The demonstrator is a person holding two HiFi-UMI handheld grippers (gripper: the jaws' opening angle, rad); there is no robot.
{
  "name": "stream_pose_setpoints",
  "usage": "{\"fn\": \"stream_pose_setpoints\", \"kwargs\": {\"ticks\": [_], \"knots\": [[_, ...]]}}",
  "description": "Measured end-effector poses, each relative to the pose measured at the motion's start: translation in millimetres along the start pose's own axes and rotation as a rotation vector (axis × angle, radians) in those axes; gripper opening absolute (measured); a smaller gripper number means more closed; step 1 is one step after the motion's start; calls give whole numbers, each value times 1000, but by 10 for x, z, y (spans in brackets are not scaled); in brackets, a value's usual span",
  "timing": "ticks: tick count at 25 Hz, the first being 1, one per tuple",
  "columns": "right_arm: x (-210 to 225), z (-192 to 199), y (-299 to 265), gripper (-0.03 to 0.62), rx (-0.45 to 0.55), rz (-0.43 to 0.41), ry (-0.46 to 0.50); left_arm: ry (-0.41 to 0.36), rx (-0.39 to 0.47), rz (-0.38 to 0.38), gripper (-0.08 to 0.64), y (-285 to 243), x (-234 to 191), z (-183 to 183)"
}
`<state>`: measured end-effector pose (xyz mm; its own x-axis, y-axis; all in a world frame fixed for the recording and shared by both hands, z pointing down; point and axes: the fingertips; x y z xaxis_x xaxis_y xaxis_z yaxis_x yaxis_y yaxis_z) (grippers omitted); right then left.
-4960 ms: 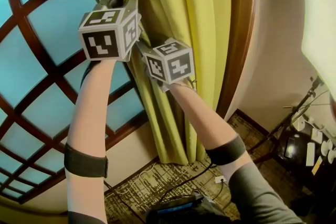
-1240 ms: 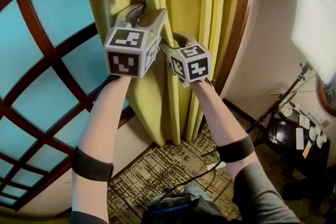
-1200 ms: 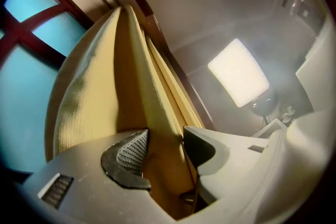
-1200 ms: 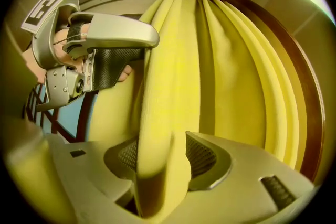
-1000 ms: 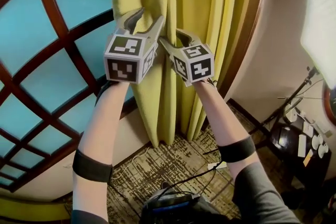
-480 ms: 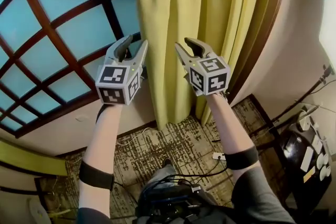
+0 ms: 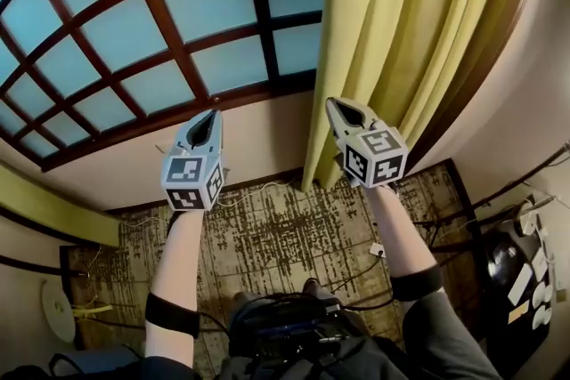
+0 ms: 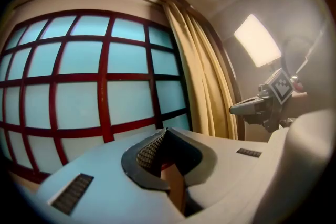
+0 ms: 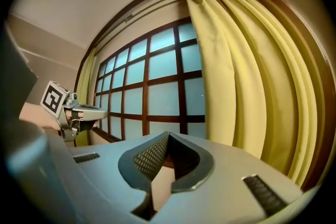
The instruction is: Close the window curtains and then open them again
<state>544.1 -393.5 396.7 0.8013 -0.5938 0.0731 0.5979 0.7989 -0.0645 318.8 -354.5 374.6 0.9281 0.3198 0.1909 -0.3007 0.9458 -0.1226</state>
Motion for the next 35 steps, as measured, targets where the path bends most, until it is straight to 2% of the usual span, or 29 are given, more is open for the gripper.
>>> {"fn": "stream_pose_setpoints", "kwargs": {"ticks": [8, 13, 22, 30, 35], "knots": [[-933, 665, -130, 2, -81, -19, -41, 105, -78, -83, 0, 978, -822, 896], [-1763, 1033, -293, 2, -124, -31, -58, 152, -116, -113, 0, 1641, -1350, 1417], [-3018, 1448, -305, 2, -158, -43, -59, 205, -143, -126, 0, 2642, -1898, 2016], [-3492, 1701, -226, 2, -216, -36, -58, 245, -162, -141, 0, 3102, -2074, 2278], [-3479, 1748, -136, 2, -229, -54, -49, 279, -155, -180, 0, 3221, -2048, 2345]]}}
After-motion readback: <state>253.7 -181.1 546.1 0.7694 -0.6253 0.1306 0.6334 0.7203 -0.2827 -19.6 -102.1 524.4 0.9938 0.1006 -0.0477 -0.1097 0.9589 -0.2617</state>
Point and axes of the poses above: the fingertips, and each gripper's own axes: y backward along the fingers, x to its right, z out of its underside, and after that the axes turned 1 degree about -y, right-handed
